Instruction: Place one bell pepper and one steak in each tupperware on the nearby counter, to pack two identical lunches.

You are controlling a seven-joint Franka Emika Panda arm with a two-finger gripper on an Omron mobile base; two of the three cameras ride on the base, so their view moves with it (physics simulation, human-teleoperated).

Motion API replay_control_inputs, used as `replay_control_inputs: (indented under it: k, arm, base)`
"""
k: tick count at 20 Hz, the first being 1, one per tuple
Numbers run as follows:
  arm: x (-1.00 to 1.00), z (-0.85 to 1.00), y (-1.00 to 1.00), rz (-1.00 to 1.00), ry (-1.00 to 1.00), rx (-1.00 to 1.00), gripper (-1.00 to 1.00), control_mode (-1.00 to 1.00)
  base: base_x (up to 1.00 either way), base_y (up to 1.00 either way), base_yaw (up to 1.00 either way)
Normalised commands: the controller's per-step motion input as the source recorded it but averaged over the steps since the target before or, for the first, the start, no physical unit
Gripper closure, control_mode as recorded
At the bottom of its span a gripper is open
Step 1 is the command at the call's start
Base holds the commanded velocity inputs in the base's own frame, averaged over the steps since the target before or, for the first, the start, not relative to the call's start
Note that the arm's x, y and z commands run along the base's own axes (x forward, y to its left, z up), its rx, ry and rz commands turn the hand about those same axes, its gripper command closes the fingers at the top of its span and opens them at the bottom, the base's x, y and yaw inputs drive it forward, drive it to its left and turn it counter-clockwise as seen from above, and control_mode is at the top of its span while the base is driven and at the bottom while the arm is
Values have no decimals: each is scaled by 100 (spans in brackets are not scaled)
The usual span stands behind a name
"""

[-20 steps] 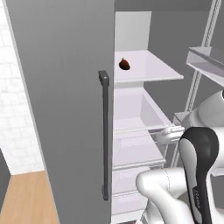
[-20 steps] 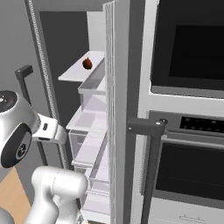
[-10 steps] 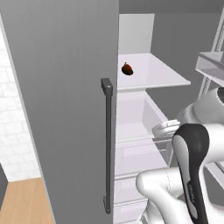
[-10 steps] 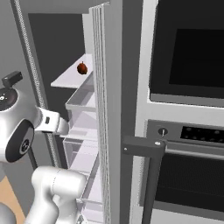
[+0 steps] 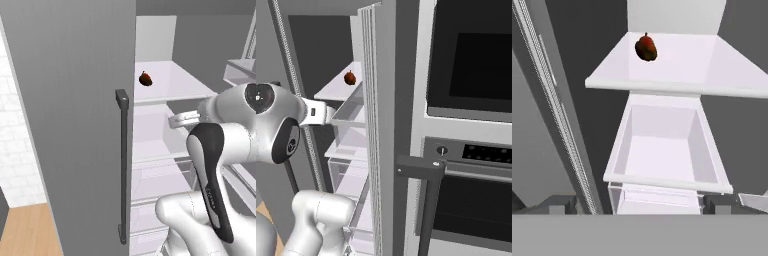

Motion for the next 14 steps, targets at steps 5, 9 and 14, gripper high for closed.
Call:
replay_control_inputs:
  k: [5,9,14]
  arm:
    - [54,39,0,0,0,0,-100,-100]
    - [66,4,0,0,0,0,-100,-100]
    - [65,0,0,0,2,0,-100,-100]
  base:
    - [0,0,0]
    - [0,0,0]
    - [0,0,0]
